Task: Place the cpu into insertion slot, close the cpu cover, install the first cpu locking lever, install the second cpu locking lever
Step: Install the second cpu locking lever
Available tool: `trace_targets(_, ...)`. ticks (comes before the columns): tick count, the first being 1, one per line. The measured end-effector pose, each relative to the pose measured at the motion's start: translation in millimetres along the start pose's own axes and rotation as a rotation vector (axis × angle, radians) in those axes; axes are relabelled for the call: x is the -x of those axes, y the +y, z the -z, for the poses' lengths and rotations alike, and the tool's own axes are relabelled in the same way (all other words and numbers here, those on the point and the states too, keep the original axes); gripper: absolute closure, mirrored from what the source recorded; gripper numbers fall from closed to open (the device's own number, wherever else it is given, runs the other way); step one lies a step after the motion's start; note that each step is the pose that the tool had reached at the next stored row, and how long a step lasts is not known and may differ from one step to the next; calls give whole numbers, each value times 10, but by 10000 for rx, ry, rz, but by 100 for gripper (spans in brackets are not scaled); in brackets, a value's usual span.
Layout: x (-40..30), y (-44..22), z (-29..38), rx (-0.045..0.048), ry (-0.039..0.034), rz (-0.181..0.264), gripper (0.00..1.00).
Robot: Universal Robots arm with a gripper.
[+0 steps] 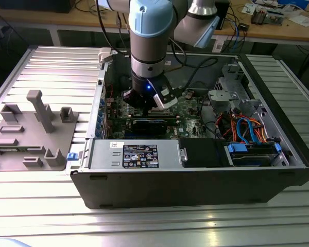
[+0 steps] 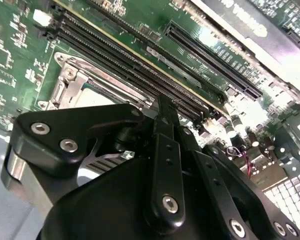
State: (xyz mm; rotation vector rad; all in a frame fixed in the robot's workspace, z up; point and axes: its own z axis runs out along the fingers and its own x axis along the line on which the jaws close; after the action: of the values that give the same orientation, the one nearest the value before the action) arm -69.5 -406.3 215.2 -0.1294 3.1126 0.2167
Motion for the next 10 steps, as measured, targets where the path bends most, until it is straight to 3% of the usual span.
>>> trace_targets(3, -4, -2, -19, 78, -4, 32, 89)
trace_targets(9, -5, -6, -45, 116, -6, 31, 89)
trace_targets(10, -9, -8, -61, 170, -11, 33, 89)
